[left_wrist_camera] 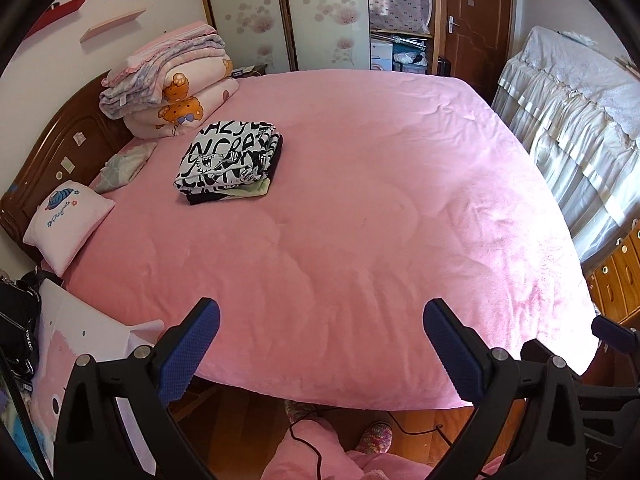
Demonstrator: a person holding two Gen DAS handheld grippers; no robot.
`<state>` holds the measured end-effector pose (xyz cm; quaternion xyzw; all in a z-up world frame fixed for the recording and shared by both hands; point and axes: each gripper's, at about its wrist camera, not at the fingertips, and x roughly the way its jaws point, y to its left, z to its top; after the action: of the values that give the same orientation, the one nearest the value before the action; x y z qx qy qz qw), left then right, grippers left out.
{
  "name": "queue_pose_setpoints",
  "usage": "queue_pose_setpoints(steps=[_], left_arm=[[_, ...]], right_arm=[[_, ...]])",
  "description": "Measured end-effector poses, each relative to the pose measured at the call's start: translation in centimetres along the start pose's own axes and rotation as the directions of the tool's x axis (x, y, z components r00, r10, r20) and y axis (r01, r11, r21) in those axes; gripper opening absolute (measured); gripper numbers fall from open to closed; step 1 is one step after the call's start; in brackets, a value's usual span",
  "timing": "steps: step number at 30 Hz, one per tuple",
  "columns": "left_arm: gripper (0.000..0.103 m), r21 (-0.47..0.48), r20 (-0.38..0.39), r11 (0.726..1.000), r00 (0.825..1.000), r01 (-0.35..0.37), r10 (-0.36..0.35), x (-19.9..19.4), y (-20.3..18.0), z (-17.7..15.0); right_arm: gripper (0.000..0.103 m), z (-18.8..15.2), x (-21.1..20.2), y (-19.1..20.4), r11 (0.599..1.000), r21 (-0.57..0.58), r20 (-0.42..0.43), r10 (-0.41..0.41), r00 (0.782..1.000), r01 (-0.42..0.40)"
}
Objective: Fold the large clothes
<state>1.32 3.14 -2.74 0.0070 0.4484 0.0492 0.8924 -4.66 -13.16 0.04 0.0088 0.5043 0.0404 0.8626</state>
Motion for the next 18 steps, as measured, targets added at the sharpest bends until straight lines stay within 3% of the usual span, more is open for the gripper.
queue_pose_setpoints(steps=[5,18], left_arm=[[0.101,-0.01,-0.04,0.999,0.999,0.031,-0.031,1.0,0.5,-0.2],[0.102,-0.036,-0.057,0.996,0.995,0.077,-0.079,1.4,1.9,-0.6]], right_arm=[[0.1,-0.1,0.8,0.3,1.0,0.004,-0.017,-0.008,1.0,0.008],[0.101,-0.4,0.6,0.6,1.0,0.008,-0.024,-0.01,1.0,0.01]])
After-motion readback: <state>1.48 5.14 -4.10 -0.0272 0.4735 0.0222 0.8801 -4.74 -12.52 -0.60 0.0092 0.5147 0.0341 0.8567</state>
